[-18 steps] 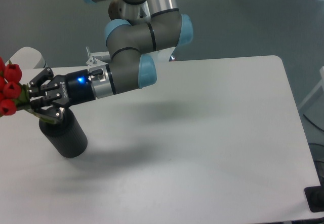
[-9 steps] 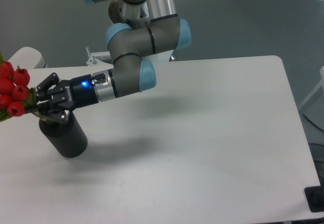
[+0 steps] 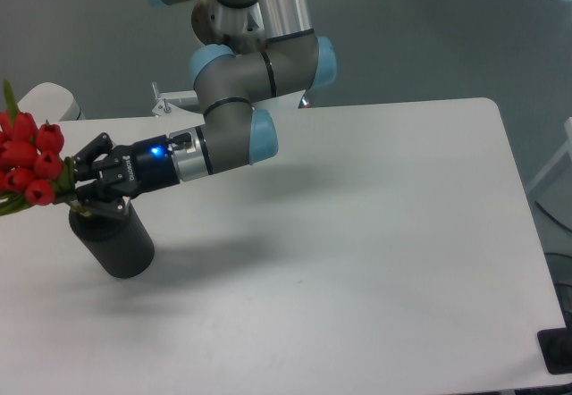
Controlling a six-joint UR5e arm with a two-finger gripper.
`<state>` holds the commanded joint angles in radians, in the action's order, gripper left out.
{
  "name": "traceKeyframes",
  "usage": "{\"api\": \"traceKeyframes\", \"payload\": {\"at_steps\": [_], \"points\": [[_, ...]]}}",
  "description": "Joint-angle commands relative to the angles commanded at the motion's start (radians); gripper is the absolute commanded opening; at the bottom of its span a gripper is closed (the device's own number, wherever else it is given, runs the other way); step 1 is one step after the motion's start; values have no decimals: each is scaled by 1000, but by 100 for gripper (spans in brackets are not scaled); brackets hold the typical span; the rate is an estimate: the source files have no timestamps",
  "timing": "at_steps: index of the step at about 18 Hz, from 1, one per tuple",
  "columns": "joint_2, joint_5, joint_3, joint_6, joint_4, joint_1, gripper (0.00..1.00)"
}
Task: Insert the flowers into the vase
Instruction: 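Tilt the tulips upright in the vase and open the gripper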
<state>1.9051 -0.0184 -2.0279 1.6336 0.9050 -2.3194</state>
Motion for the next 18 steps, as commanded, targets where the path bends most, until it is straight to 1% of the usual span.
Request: {"api": "traceKeyframes", "payload": {"at_steps": [5, 11, 13, 15, 16, 17, 18], "points": [[8, 0, 0, 9, -2, -23, 38], [8, 0, -11, 9, -2, -55, 46], [8, 2, -14, 9, 0, -67, 50], [6, 0, -21, 9, 0, -77, 58], [6, -3, -21, 9, 2, -77, 63], [6, -18, -21, 9, 0, -80, 71], [5, -37, -21, 8, 0, -83, 74]]}}
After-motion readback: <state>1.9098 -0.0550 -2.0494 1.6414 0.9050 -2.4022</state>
